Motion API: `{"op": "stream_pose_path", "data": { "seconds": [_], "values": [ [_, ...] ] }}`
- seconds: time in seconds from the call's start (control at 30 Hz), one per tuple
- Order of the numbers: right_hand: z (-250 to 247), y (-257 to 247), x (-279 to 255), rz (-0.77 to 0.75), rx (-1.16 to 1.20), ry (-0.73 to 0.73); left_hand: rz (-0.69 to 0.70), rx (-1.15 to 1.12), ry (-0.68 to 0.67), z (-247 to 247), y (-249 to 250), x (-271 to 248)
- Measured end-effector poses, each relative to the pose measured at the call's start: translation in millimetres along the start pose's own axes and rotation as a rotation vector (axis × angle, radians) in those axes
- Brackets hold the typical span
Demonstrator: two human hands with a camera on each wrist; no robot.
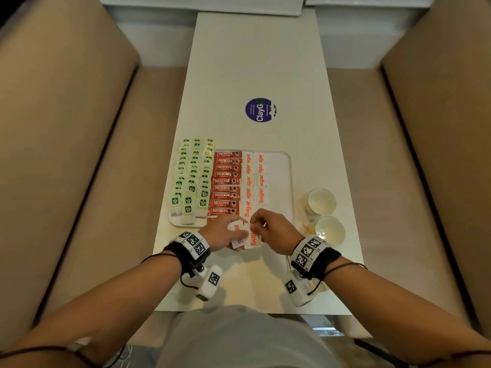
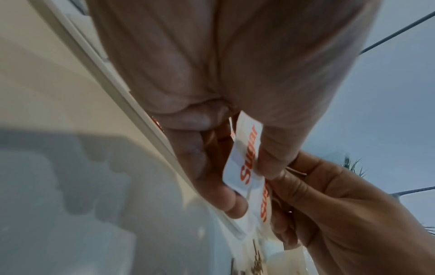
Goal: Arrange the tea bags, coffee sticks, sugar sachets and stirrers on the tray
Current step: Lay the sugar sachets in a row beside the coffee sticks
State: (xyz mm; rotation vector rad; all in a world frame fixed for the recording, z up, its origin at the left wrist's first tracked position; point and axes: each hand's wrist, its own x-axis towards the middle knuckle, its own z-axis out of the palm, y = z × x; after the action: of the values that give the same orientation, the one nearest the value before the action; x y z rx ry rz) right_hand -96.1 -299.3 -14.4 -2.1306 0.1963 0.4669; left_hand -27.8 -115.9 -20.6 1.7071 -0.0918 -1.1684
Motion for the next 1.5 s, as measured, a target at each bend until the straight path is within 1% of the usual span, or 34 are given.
{"op": "stream_pose_path", "data": {
  "seconds": [0.17,0.3,0.37,0.5,0.67,0.8,0.87,0.97,1.07,1.2,1.5],
  "values": [
    [-2.5,-2.0,11.5,0.043,0.061,0.055,0.010,-0.034,0.040,-8.2,8.0,1.3],
    [-6.4,1.2,17.2,0.103,0.051,-0.008,0.019,-0.043,0.090,-17.8,15.1,5.4],
    [-7.4,2.7,18.1,0.115,0.051,-0.036,0.022,-0.042,0.087,-21.7,16.7,8.3],
    [-8.4,7.6,23.3,0.127,0.035,-0.043,0.008,-0.031,0.087,-22.9,18.3,13.2],
    [-13.7,13.2,31.4,0.180,0.017,-0.009,-0.016,0.090,0.136,-24.6,16.4,20.4],
    [-18.0,21.8,43.9,0.282,-0.009,0.109,-0.021,0.256,0.165,-26.5,15.4,27.6],
    [-17.8,27.1,51.4,0.344,-0.036,0.142,-0.013,0.378,0.153,-25.4,16.8,31.3],
    [-15.2,31.0,61.7,0.407,-0.083,0.120,-0.025,0.545,0.111,-22.6,19.6,36.3],
    [-12.1,32.1,66.3,0.457,-0.114,0.107,-0.099,0.551,0.069,-17.9,20.5,41.4],
    [-10.5,35.3,69.8,0.478,-0.180,0.121,-0.128,0.600,0.034,-12.6,21.1,44.5],
    [-10.5,34.8,70.6,0.484,-0.239,0.141,-0.132,0.608,0.042,-11.6,19.8,50.4]
  ]
}}
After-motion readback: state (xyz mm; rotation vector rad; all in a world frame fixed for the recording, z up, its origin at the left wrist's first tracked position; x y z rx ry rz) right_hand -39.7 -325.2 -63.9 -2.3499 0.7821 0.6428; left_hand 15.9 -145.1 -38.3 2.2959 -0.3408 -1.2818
